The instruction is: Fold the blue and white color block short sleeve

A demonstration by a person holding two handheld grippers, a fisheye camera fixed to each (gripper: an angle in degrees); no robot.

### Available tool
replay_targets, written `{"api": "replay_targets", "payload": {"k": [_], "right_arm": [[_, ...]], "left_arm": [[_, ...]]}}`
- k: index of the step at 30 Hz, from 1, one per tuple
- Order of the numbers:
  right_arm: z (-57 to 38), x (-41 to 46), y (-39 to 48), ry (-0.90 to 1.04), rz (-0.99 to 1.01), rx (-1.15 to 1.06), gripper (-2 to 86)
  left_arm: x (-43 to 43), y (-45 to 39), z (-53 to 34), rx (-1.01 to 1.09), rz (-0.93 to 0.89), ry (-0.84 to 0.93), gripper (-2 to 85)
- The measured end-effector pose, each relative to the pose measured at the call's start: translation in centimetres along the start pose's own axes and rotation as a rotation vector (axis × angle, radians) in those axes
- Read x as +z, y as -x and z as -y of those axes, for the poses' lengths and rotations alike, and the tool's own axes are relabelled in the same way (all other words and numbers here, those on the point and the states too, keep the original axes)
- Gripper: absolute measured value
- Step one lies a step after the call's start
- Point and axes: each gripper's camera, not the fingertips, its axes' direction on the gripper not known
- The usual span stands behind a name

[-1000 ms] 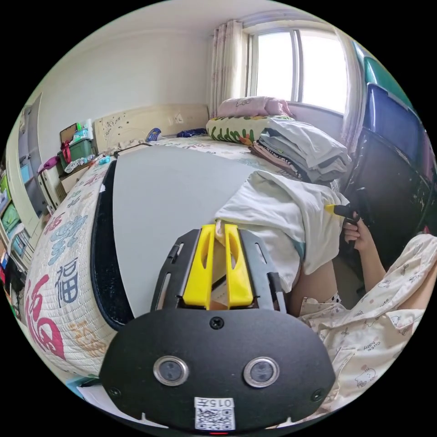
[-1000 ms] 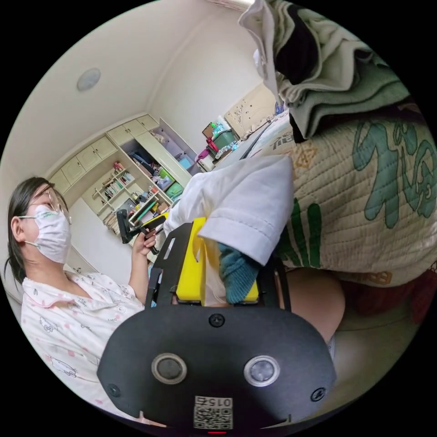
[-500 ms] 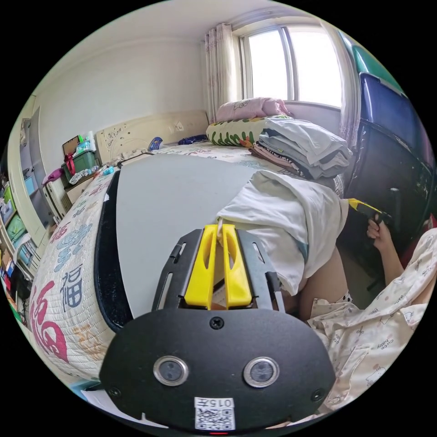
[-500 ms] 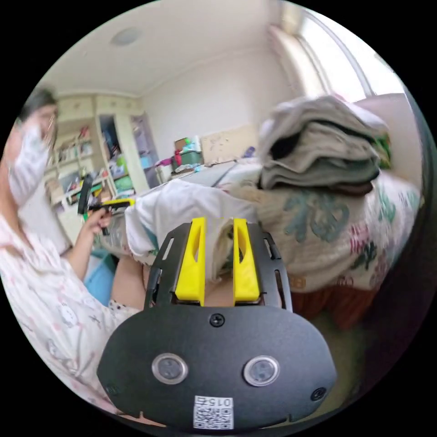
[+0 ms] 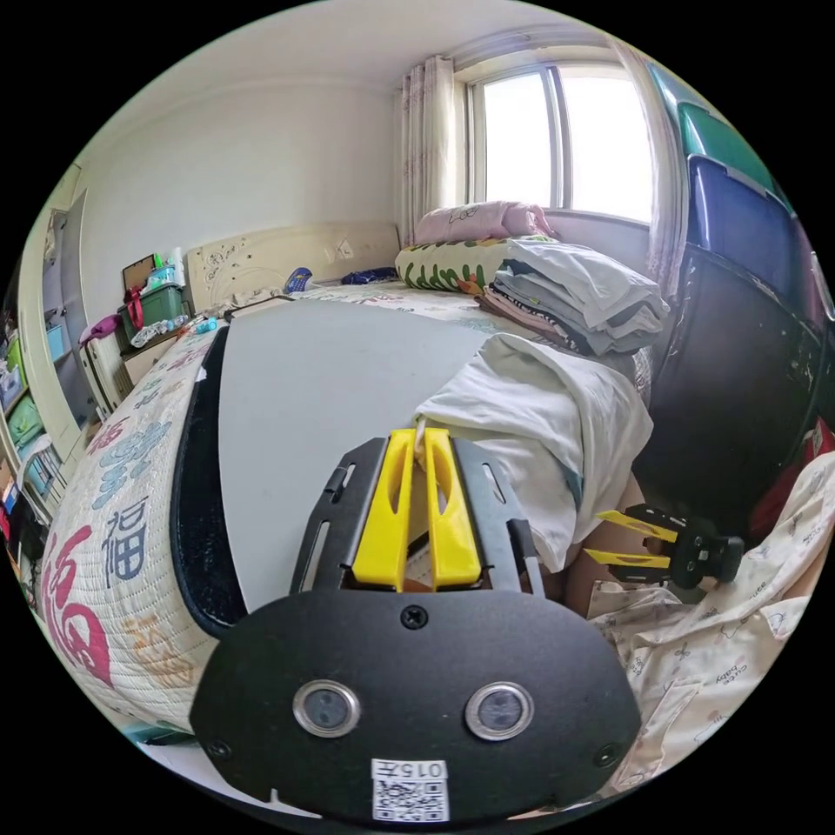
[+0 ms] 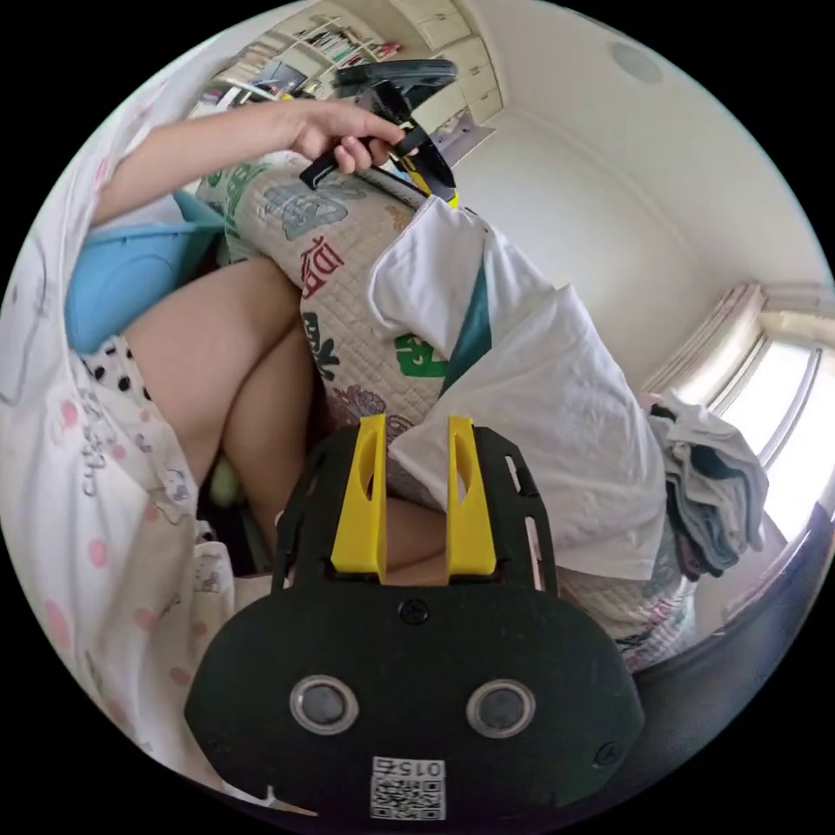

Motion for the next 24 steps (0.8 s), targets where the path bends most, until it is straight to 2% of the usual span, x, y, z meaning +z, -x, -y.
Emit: {"api": "replay_targets", "payload": {"k": [2,7,11,15,19,24], "right_arm": [[-1.1,1.2,4.4,0.058,-0.065,-0.126,11.3],[-3.0,1.5,9.2,0.110,-0.169,-0.196,11.3],[-3.9,-1.1,11.7,0.067,-0.267,-0.204,7.9],[-3.3,-6.1,10.3,0.010,-0.266,-0.115,3.3],[-0.6,-16.6,-1.6,-0.168,-0.208,0.238,-0.4],[-0.1,-30.9,-20.5,-0.432,-0.152,0.583,-0.9]], "left_arm": [[-0.3,-0.1,-1.5,-0.009,-0.011,-0.005,0.1],[-1.1,-0.8,-4.8,-0.022,-0.013,-0.022,0.2],[-2.1,-1.0,-7.9,-0.038,-0.023,-0.030,0.2],[-3.2,-1.3,-10.5,-0.045,-0.029,-0.029,0.2],[-5.2,-1.6,-14.1,-0.060,-0.017,-0.058,0.4],[-12.9,-0.5,-18.2,-0.073,-0.082,-0.249,0.5]]}}
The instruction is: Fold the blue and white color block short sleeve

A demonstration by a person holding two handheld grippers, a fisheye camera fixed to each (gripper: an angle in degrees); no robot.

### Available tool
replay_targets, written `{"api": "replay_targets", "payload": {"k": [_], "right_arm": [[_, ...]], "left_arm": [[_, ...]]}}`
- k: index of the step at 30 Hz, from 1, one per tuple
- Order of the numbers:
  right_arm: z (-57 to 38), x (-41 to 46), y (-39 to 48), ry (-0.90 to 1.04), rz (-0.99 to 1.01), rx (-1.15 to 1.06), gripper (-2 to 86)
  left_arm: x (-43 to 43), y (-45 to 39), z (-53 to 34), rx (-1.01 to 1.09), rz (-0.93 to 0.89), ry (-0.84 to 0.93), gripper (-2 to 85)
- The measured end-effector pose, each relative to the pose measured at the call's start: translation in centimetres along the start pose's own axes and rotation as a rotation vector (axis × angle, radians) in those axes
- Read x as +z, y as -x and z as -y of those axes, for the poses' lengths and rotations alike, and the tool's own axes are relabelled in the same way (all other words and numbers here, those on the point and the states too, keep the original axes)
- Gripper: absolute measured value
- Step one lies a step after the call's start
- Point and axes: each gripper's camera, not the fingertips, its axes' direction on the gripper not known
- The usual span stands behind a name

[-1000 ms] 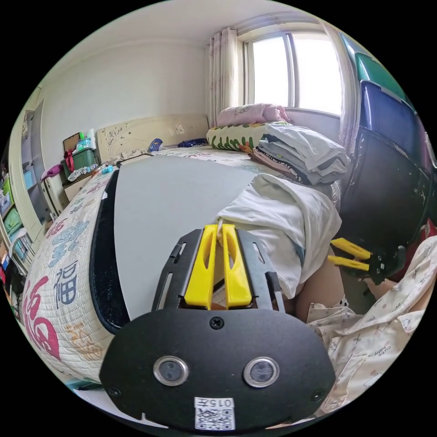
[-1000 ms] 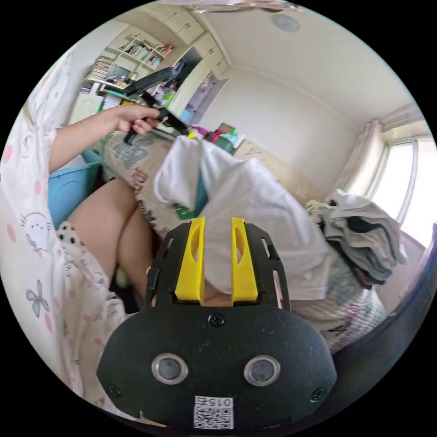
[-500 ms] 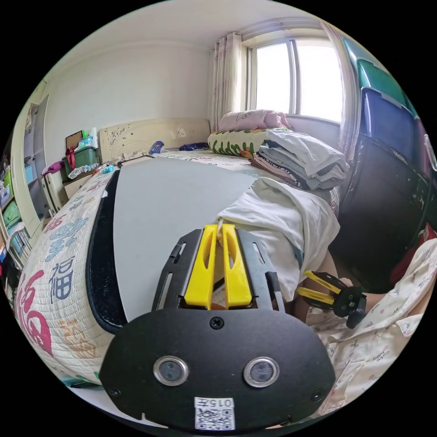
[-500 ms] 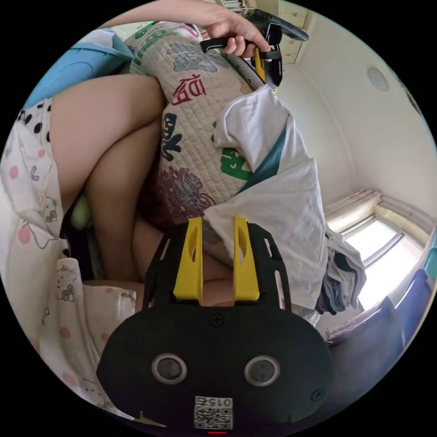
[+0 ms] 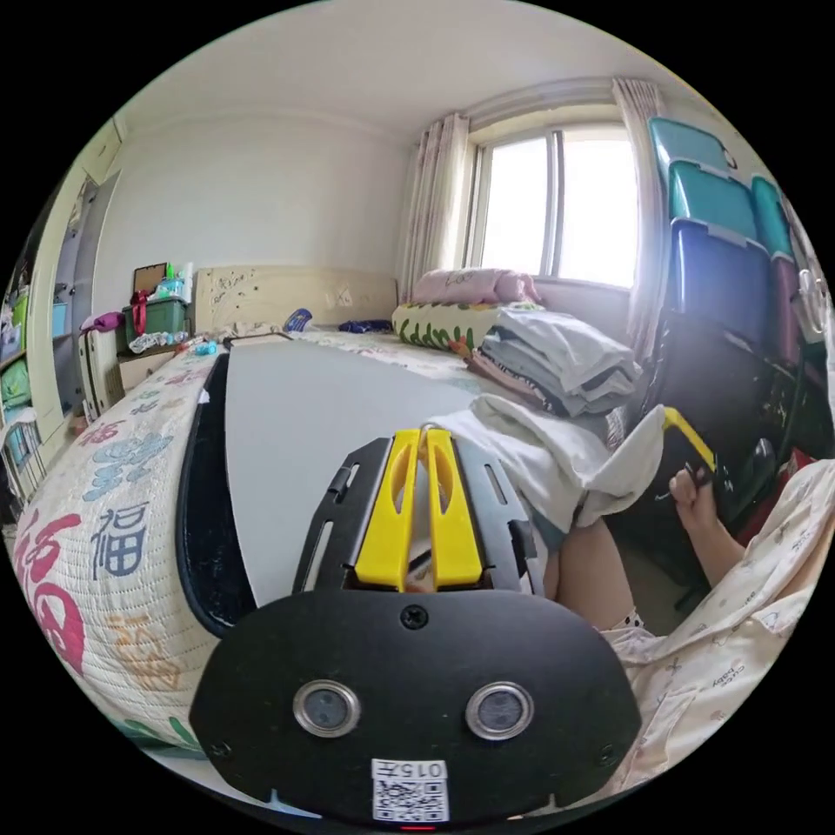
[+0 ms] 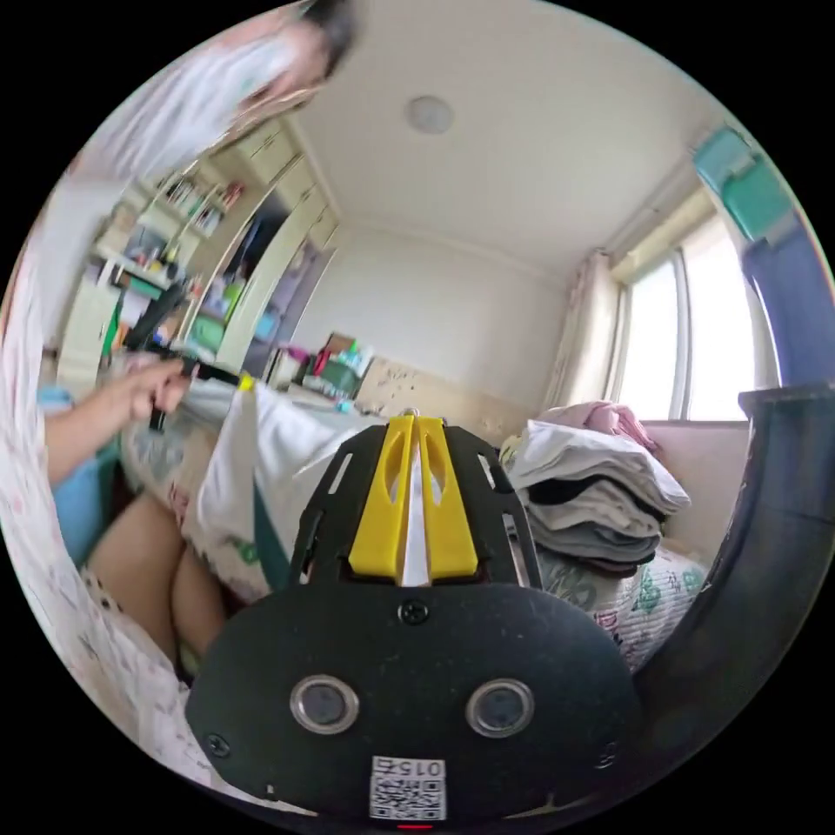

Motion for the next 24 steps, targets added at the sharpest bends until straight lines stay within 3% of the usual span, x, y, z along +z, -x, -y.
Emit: {"api": "replay_targets", "payload": {"k": [2,6,8,11,14,19,24], "right_arm": [[7.3,-3.7,-7.5,-0.086,0.066,0.196,-0.9],[15.7,-6.5,-15.6,-0.135,0.103,0.387,-0.9],[19.5,-7.3,-20.1,-0.172,0.292,0.535,-0.9],[24.1,-7.3,-22.9,-0.216,0.520,0.617,-0.9],[29.4,-6.4,-23.0,-0.223,0.557,0.599,-0.9],[36.7,0.1,-22.6,-0.150,0.537,0.600,-0.9],[40.7,12.6,-21.2,0.086,0.446,0.671,-0.9]], "left_arm": [[-5.3,-0.7,-0.5,0.034,0.063,-0.093,0.5],[-15.5,0.4,-1.5,0.020,0.174,-0.264,0.4],[-22.8,2.6,-2.2,-0.016,0.204,-0.363,0.4],[-31.3,4.6,-3.7,-0.038,0.223,-0.477,0.4],[-37.2,6.9,-4.8,-0.055,0.159,-0.551,0.3],[-38.7,8.8,-5.8,-0.032,0.268,-0.553,0.3],[-29.5,15.4,-7.2,-0.087,0.356,-0.431,0.3]]}}
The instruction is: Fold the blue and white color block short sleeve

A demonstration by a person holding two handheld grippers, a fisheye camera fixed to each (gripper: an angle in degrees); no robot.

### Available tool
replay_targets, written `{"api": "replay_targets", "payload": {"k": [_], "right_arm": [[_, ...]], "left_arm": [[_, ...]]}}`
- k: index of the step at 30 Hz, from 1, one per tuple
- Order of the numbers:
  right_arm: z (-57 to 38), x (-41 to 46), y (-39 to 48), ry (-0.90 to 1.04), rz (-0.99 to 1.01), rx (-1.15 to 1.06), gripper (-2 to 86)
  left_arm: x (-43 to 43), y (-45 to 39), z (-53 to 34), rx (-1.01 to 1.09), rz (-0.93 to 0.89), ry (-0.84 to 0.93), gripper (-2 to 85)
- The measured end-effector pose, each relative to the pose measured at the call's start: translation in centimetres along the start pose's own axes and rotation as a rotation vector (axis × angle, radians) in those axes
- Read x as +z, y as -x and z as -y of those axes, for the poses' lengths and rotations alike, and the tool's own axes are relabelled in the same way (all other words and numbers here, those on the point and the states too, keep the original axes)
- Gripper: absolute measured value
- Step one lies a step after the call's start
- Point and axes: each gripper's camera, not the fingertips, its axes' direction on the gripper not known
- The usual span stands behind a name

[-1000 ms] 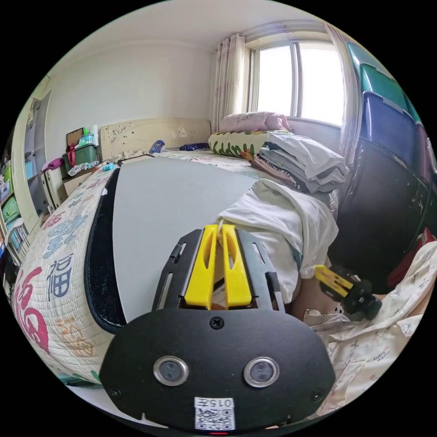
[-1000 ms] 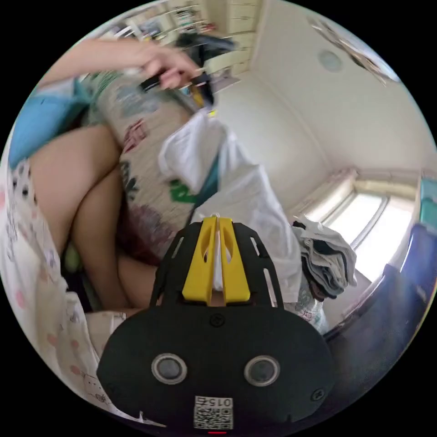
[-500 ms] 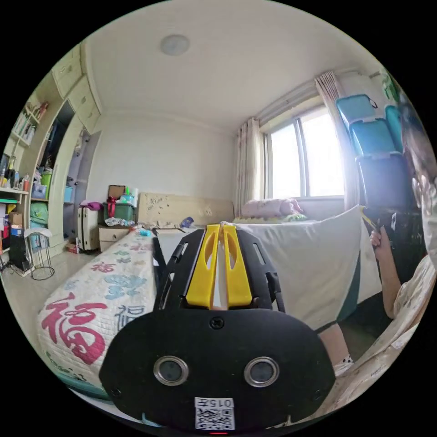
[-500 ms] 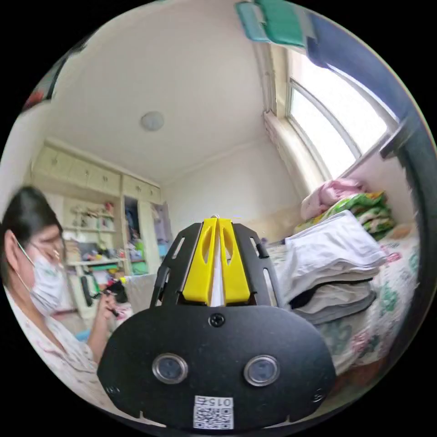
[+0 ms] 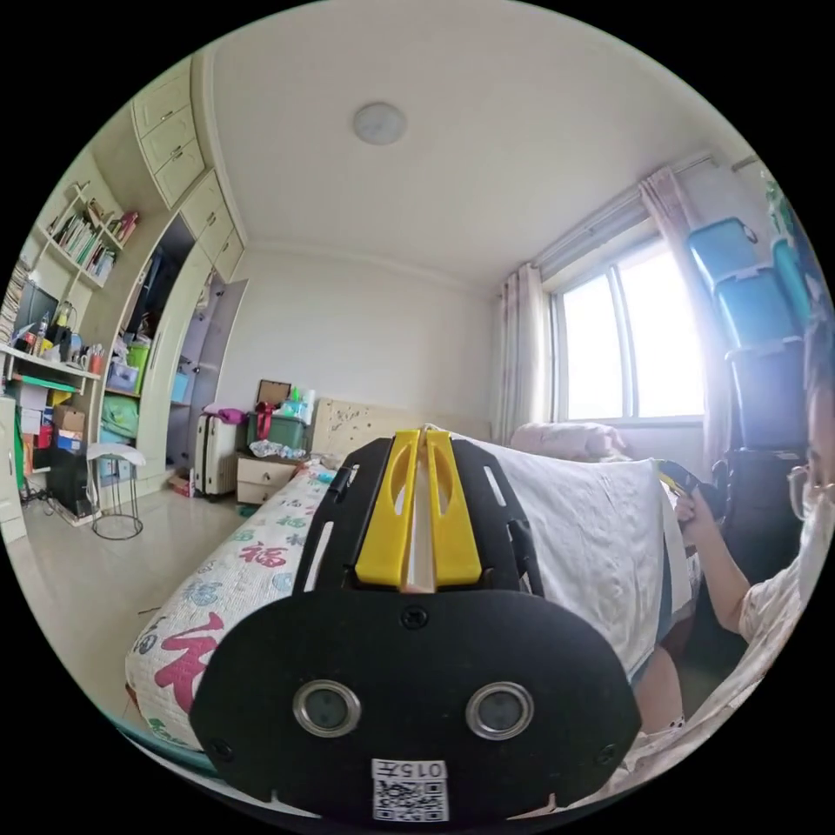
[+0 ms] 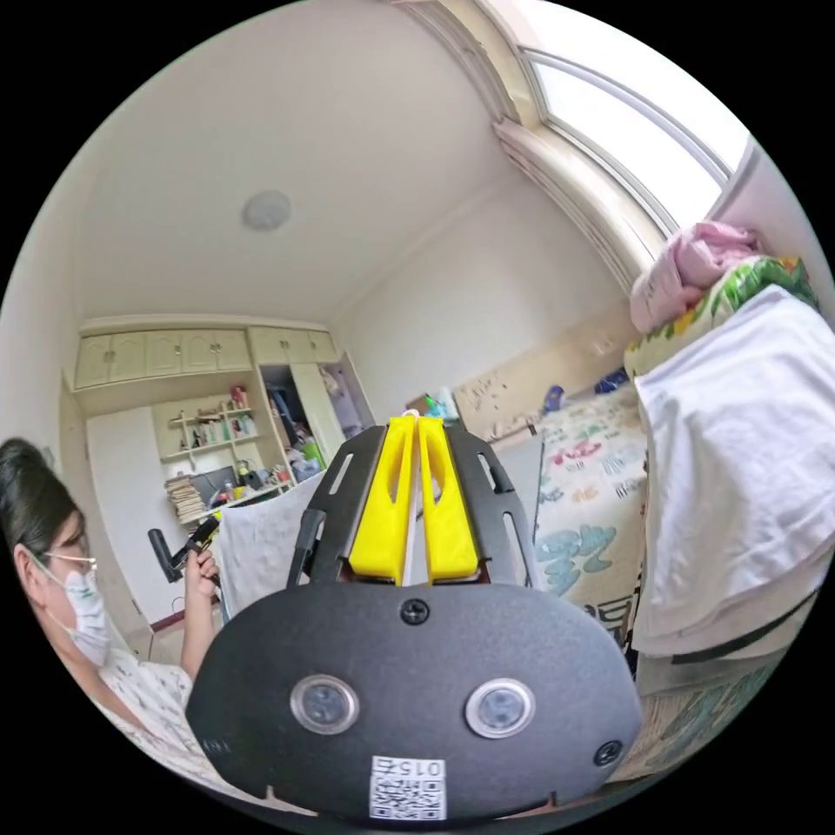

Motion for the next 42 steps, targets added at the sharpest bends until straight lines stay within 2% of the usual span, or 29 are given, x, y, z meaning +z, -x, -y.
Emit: {"api": "replay_targets", "payload": {"k": [3,5,8,10,17,20,25,29,34,37,40,42], "right_arm": [[1.6,8.7,-1.3,0.150,-0.159,0.010,-0.9],[2.2,15.4,-1.5,0.302,-0.274,-0.046,-0.8],[2.9,21.2,0.2,0.418,-0.405,-0.177,-0.8],[4.1,23.5,1.1,0.471,-0.451,-0.231,-0.8],[11.7,26.3,1.4,0.597,-0.343,-0.059,0.6],[15.0,24.4,1.5,0.536,-0.243,0.024,3.9],[19.1,22.1,3.0,0.444,-0.207,0.102,8.6],[21.7,17.9,3.8,0.262,-0.268,0.237,4.7],[24.1,18.0,6.9,0.262,-0.261,0.199,5.1],[25.2,17.6,8.2,0.248,-0.250,0.203,4.2],[26.1,17.4,9.9,0.231,-0.251,0.178,3.0],[26.6,17.2,10.7,0.223,-0.249,0.172,2.5]], "left_arm": [[11.2,3.5,-6.3,-0.010,0.062,0.164,0.3],[21.5,7.2,-13.0,-0.023,0.072,0.327,0.2],[31.7,12.2,-21.6,-0.088,0.079,0.486,0.1],[35.9,14.3,-25.0,-0.122,0.083,0.566,0.1],[42.2,18.2,-32.1,-0.196,0.039,0.626,0.3],[43.7,19.8,-33.9,-0.232,0.020,0.644,0.5],[43.4,22.7,-35.4,-0.312,-0.026,0.590,1.1],[42.8,25.9,-36.0,-0.416,-0.097,0.553,2.2],[40.1,28.8,-34.8,-0.508,-0.218,0.450,4.6],[37.2,29.3,-31.9,-0.521,-0.215,0.399,7.7],[32.2,29.4,-26.0,-0.455,-0.071,0.422,13.4],[28.8,29.0,-21.9,-0.392,-0.005,0.422,13.9]]}}
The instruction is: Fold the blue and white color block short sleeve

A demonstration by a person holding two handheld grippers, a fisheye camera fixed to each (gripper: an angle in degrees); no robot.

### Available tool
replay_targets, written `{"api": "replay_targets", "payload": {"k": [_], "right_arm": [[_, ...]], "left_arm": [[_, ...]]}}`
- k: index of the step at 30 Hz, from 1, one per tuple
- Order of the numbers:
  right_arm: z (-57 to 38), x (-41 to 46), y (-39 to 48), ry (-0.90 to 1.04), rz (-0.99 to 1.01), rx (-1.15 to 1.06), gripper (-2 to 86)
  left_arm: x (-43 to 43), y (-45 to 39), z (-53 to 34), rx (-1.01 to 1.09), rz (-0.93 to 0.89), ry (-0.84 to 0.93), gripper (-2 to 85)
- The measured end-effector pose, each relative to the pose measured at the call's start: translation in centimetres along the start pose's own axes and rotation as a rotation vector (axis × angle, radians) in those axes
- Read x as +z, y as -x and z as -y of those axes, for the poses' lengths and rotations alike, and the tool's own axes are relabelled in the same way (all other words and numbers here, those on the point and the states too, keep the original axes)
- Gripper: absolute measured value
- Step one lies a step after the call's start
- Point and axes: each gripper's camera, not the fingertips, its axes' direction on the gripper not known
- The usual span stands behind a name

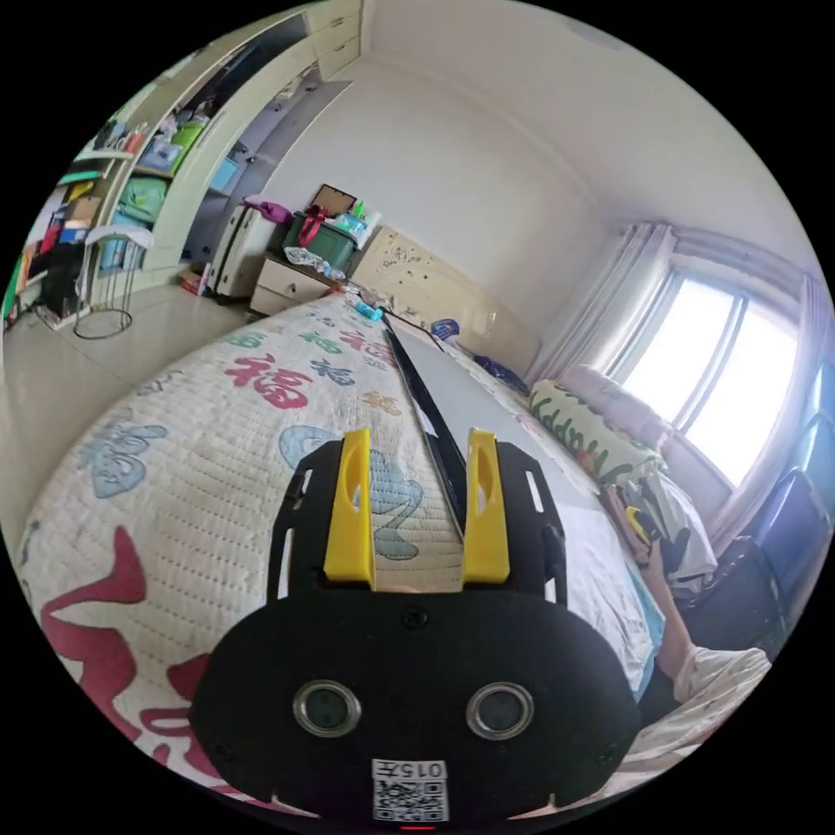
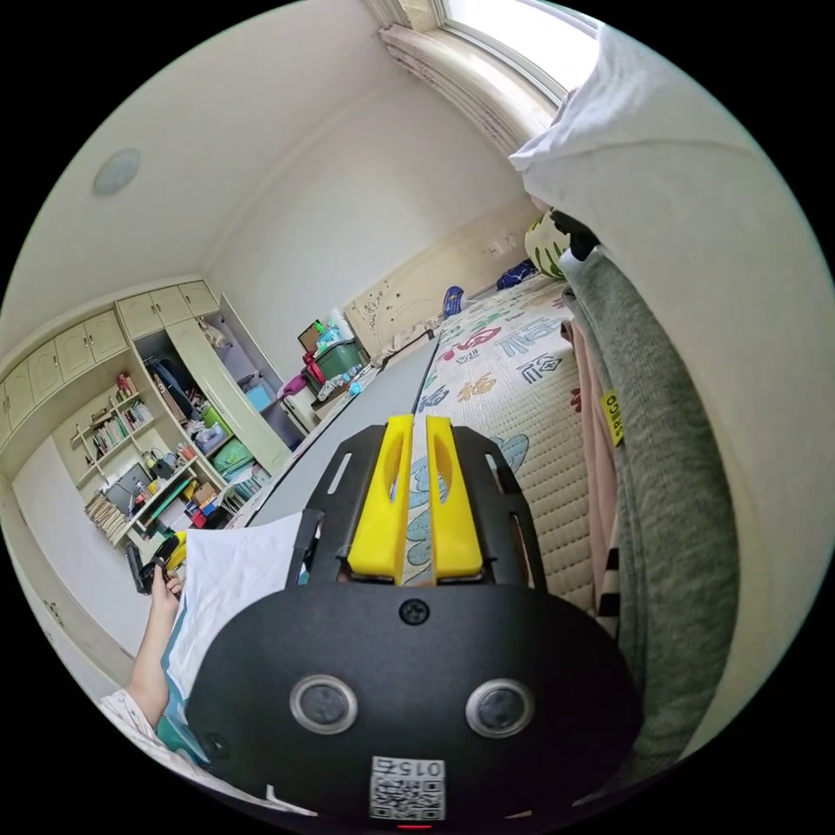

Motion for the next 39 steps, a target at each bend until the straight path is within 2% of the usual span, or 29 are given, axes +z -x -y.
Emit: {"api": "replay_targets", "payload": {"k": [3,5,8,10,13,14,15,17,18,20,21,23,25,29,35,39], "right_arm": [[0.4,-0.3,0.9,0.001,-0.002,0.006,2.1],[0.6,-0.4,1.6,0.001,0.000,0.004,1.8],[0.6,-0.8,2.3,-0.012,0.008,-0.005,1.3],[0.5,-1.0,2.6,-0.021,0.014,-0.011,1.1],[0.3,-1.1,3.0,-0.028,0.023,-0.019,0.7],[0.3,-1.1,3.1,-0.029,0.026,-0.020,0.5],[0.2,-1.0,3.1,-0.029,0.028,-0.021,0.4],[0.0,-0.9,3.1,-0.032,0.035,-0.026,0.1],[-0.1,-0.9,3.1,-0.032,0.036,-0.027,0.0],[-0.4,-0.7,3.0,-0.033,0.042,-0.031,-0.3],[-0.5,-0.6,2.9,-0.034,0.044,-0.032,-0.3],[-1.0,-0.4,2.7,-0.035,0.051,-0.038,-0.4],[-1.3,-0.2,2.4,-0.036,0.056,-0.041,-0.5],[-2.4,0.3,1.4,-0.044,0.073,-0.053,-0.5],[-4.3,1.3,-0.6,-0.050,0.086,-0.061,-0.5],[-5.6,2.1,-2.3,-0.051,0.089,-0.062,-0.4]], "left_arm": [[-5.5,-2.1,3.4,0.094,-0.130,0.066,10.0],[-10.1,-0.7,6.1,0.021,-0.274,0.110,10.0],[-18.6,2.0,7.2,-0.132,-0.431,-0.046,11.8],[-25.0,0.0,7.8,-0.078,-0.452,-0.090,8.0],[-41.4,-7.4,4.6,0.088,-0.241,-0.239,5.1],[-48.8,-10.6,1.9,0.161,-0.147,-0.265,3.7],[-52.7,-12.1,0.3,0.195,-0.104,-0.275,2.8],[-68.4,-17.8,-7.8,0.220,0.139,-0.310,0.2],[-72.3,-19.4,-10.2,0.212,0.216,-0.321,0.0],[-86.8,-25.4,-20.1,0.217,0.498,-0.418,-0.4],[-90.3,-26.6,-22.5,0.222,0.573,-0.455,-0.4],[-103.3,-28.3,-29.1,0.060,0.871,-0.481,-0.5],[-112.8,-27.0,-31.8,-0.125,0.987,-0.478,-0.2],[-129.5,-23.4,-35.9,-0.357,1.024,-0.468,3.8],[-140.1,-20.9,-35.1,-0.529,1.042,-0.439,10.1],[-143.6,-21.2,-32.6,-0.512,1.083,-0.423,11.0]]}}
